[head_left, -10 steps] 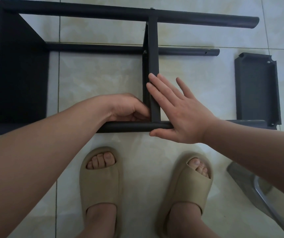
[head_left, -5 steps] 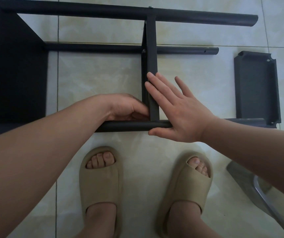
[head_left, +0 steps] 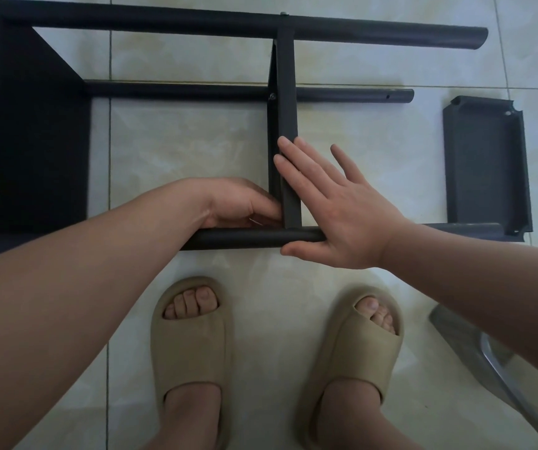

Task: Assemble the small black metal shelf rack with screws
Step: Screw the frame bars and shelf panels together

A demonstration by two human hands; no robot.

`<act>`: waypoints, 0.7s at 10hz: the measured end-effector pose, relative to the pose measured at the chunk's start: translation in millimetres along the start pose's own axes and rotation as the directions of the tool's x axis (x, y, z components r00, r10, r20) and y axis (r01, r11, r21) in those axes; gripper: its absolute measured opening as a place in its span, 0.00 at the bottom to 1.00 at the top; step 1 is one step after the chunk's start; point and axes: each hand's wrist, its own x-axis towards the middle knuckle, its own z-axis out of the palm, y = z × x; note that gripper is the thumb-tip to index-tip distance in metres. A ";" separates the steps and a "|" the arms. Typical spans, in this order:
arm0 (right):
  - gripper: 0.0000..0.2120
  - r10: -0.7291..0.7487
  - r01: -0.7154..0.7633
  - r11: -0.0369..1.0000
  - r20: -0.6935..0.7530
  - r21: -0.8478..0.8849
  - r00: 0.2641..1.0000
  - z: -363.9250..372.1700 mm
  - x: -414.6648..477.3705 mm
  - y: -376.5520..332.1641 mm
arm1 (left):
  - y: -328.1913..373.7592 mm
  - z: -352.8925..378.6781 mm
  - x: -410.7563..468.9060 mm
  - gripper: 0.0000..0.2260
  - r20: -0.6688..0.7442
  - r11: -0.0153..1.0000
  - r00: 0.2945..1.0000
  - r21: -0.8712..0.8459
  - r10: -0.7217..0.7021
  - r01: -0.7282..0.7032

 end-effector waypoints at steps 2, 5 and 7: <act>0.49 0.000 0.000 1.000 0.005 0.002 1.000 -0.1 0.2 0.0 | -1.3 -1.9 -1.4 0.06 0.065 0.999 0.997 -0.024 -0.032 0.033; 0.49 0.002 -0.002 1.000 0.011 -0.006 1.000 -0.6 0.3 -0.2 | -0.9 0.3 -0.5 0.07 0.017 0.999 0.999 -0.017 0.034 -0.034; 0.49 0.000 0.000 1.000 -0.003 0.000 1.000 -0.3 0.3 -0.4 | -0.4 -2.6 -2.1 0.09 0.110 0.997 0.994 -0.069 -0.021 0.029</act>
